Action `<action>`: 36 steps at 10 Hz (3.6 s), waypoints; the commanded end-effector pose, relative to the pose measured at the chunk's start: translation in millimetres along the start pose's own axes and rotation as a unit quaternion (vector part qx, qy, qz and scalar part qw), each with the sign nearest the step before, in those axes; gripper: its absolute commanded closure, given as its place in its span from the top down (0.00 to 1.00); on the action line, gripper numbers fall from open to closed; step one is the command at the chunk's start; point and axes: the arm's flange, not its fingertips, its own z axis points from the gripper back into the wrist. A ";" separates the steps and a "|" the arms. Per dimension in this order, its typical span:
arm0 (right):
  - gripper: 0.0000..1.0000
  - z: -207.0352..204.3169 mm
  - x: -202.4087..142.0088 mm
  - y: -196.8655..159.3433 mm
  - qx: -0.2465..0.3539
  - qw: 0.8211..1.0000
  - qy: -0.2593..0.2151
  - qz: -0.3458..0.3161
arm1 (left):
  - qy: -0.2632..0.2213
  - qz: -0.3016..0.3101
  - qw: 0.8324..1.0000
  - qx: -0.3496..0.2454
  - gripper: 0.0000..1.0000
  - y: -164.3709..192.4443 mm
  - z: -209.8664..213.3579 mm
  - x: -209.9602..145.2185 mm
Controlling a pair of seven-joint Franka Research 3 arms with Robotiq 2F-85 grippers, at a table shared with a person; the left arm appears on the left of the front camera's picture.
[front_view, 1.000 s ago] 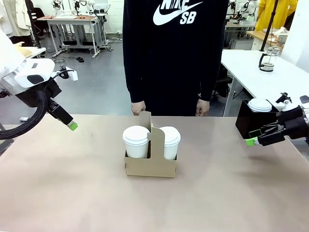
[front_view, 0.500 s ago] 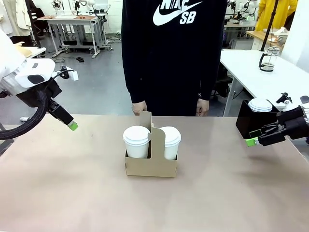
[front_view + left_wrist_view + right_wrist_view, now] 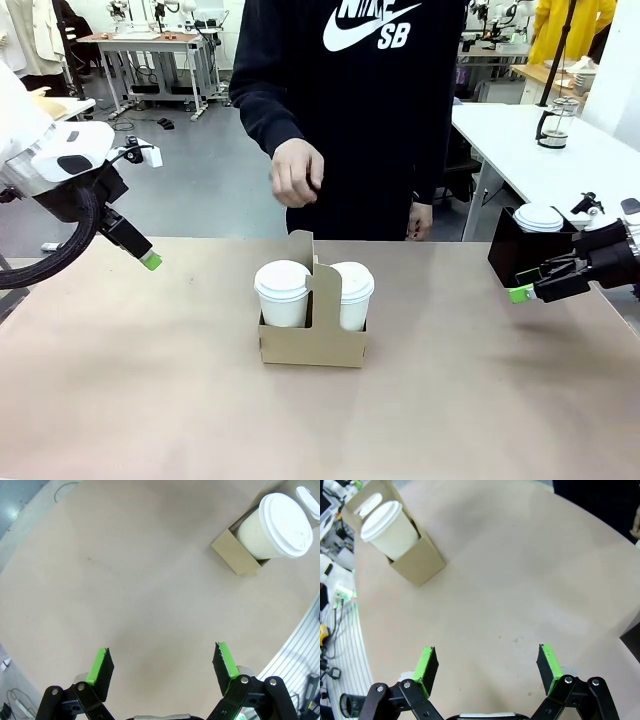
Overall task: Pour a drink into a cup and package it in a carrier.
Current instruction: Insert the held 600 ml Paper Cup into the Cup Carrier.
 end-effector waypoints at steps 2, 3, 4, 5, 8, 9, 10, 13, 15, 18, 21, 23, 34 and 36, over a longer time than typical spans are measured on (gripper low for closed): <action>1.00 0.2 -0.2 -0.4 -0.002 1.000 0.001 0.000 | 0.000 0.005 1.000 0.002 1.00 -0.7 0.5 -0.5; 1.00 0.2 -0.2 -0.4 -0.002 1.000 0.001 0.000 | 0.000 0.005 1.000 0.002 1.00 -0.7 0.5 -0.5; 1.00 0.2 -0.2 -0.4 -0.002 1.000 0.001 0.000 | 0.000 0.005 1.000 0.002 1.00 -0.7 0.5 -0.5; 1.00 0.2 -0.2 -0.4 -0.002 1.000 0.001 0.000 | 0.000 0.005 1.000 0.002 1.00 -0.7 0.5 -0.5; 1.00 0.2 -0.2 -0.4 -0.002 1.000 0.001 0.000 | 0.000 0.005 1.000 0.002 1.00 -0.7 0.5 -0.5; 1.00 0.2 -0.2 -0.4 -0.002 1.000 0.001 0.000 | 0.000 0.005 1.000 0.002 1.00 -0.7 0.5 -0.5; 1.00 0.2 -0.2 -0.4 -0.002 1.000 0.001 0.000 | 0.000 0.005 1.000 0.002 1.00 -0.7 0.5 -0.5; 1.00 0.2 -0.2 -0.4 -0.002 1.000 0.001 0.000 | 0.000 0.005 1.000 0.002 1.00 -0.7 0.5 -0.5; 1.00 0.2 -0.2 -0.4 -0.002 1.000 0.001 0.000 | 0.000 0.005 1.000 0.002 1.00 -0.7 0.5 -0.5; 1.00 0.2 -0.2 -0.4 -0.002 1.000 0.001 0.000 | 0.000 0.005 1.000 0.002 1.00 -0.7 0.5 -0.5; 1.00 0.2 -0.2 -0.4 -0.002 1.000 0.001 0.000 | 0.000 0.005 1.000 0.002 1.00 -0.7 0.5 -0.5; 1.00 0.2 -0.2 -0.4 -0.002 1.000 0.001 0.000 | 0.000 0.005 1.000 0.002 1.00 -0.7 0.5 -0.5; 1.00 0.2 -0.2 -0.4 -0.002 1.000 0.001 0.000 | 0.000 0.005 1.000 0.002 1.00 -0.7 0.5 -0.5; 1.00 0.2 -0.2 -0.4 -0.002 1.000 0.001 0.000 | 0.000 0.005 1.000 0.002 1.00 -0.7 0.5 -0.5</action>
